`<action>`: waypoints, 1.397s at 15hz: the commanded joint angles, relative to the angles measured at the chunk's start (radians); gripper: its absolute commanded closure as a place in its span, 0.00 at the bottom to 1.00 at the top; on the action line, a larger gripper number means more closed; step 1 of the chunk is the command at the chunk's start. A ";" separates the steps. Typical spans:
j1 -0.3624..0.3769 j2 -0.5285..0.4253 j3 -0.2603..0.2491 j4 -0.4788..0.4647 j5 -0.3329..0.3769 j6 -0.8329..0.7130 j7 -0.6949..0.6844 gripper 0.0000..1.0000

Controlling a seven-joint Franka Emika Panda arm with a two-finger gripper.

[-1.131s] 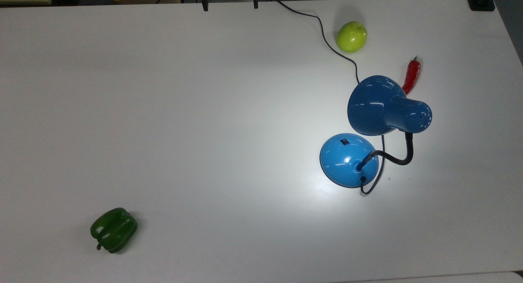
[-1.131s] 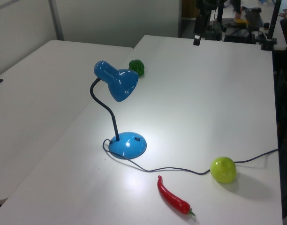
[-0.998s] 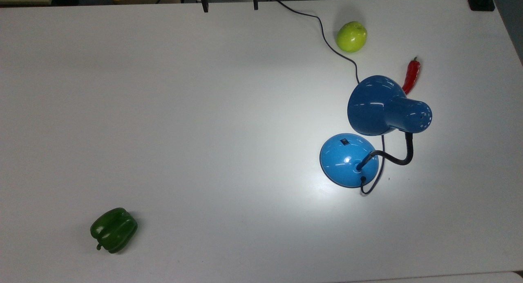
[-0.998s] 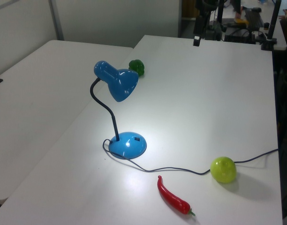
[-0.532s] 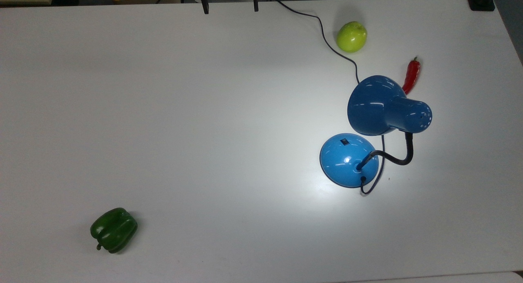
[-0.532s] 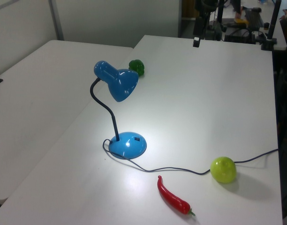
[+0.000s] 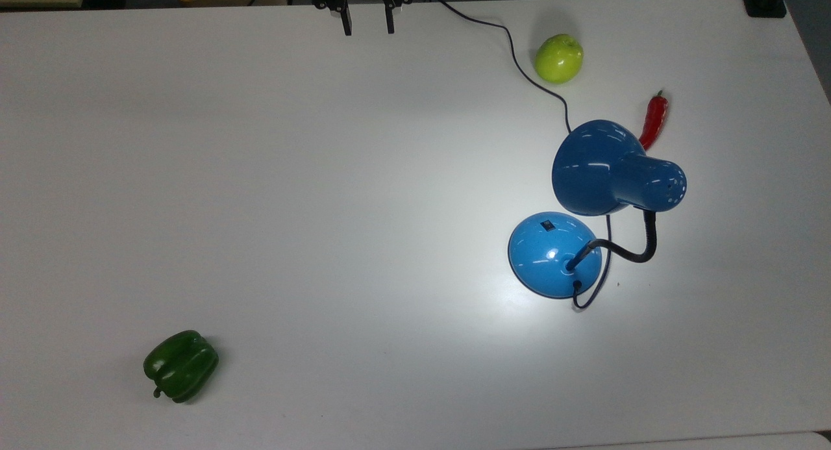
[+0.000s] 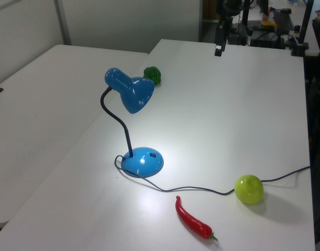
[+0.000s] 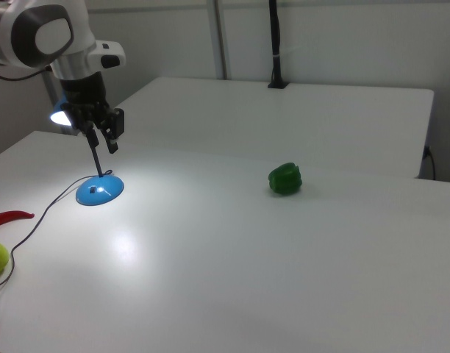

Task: Turn off lamp
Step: 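Move the gripper toward the blue lamp's round base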

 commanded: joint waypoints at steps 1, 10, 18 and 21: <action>0.016 -0.006 -0.005 -0.028 0.016 0.034 -0.063 0.60; 0.025 0.024 0.037 -0.102 0.021 0.079 -0.103 1.00; 0.035 0.140 0.122 -0.157 0.019 0.312 -0.097 1.00; 0.047 0.191 0.127 -0.157 0.019 0.405 -0.086 1.00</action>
